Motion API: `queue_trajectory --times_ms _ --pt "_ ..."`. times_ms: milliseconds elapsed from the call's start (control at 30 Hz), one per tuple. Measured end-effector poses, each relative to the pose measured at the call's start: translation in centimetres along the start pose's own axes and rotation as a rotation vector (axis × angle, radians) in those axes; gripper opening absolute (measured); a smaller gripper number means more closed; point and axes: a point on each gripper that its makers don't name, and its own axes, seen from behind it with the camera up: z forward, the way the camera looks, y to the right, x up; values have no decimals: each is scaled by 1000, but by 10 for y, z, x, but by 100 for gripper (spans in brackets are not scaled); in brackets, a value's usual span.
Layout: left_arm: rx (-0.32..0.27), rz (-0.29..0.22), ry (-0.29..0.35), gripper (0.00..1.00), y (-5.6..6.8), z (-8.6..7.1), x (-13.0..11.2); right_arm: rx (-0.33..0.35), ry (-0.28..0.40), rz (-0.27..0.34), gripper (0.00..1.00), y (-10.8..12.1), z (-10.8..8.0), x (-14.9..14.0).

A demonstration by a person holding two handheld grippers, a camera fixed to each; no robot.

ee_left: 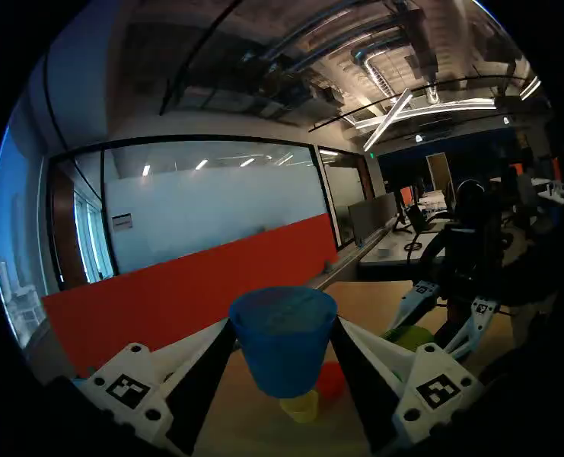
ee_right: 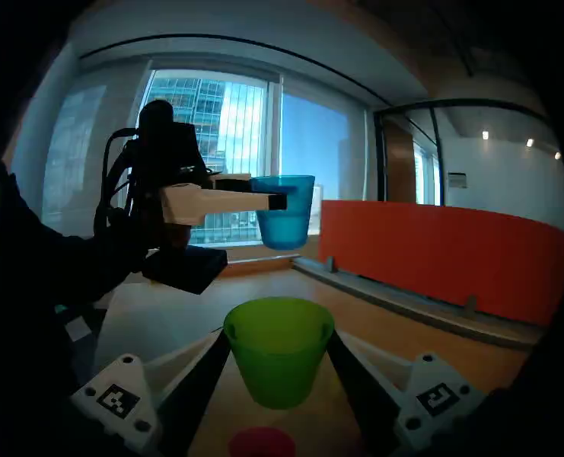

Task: Pour water

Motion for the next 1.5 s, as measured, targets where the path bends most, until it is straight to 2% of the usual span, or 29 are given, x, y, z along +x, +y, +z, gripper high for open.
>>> queue_trajectory --times_ms 400,800,1200,1500 --pt "10 81 13 85 4 -2 15 11 8 -4 91 -6 4 3" --pt "9 168 33 85 12 -4 29 24 6 -5 91 -11 8 3" --pt "21 225 37 85 13 -3 33 40 6 -6 90 -14 17 5" --pt "32 301 35 85 13 -3 37 48 5 -5 91 -16 23 3"
